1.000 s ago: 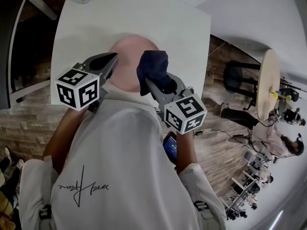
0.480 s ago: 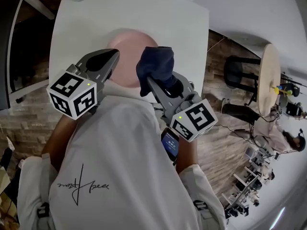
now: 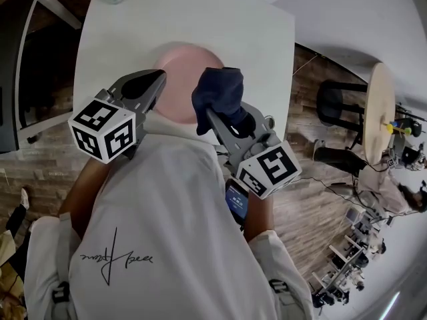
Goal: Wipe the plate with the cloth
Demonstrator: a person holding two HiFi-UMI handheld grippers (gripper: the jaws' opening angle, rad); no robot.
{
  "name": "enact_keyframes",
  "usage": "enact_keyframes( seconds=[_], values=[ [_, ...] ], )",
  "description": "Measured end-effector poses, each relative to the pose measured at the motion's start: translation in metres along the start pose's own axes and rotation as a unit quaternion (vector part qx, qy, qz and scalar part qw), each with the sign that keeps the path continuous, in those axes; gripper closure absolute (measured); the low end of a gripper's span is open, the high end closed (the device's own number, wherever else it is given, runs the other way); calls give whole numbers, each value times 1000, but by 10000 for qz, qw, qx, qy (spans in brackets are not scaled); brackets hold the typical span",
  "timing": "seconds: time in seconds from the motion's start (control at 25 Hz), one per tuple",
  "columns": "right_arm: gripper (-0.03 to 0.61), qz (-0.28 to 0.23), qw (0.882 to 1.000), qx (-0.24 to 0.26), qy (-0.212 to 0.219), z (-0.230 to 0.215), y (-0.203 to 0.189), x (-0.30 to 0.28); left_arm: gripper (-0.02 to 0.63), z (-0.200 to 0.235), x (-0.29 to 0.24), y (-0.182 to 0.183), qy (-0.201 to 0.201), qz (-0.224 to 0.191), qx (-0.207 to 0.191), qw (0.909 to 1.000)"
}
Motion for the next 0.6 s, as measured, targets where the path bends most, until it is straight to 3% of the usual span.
enact_keyframes(
  seconds=[0.6],
  values=[
    [492, 86, 9999, -75, -25, 4, -3, 5, 603, -15, 3, 5, -33, 106, -277, 9996]
  ],
)
Point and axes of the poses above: the fingertips, and each gripper's own axes: x backward along the fingers, z to its left, y out of its top, the point moved 1 cm from there along x, backward along the fingers, and after that the axes turned 8 degrees about -y, right-handed, at the moved point
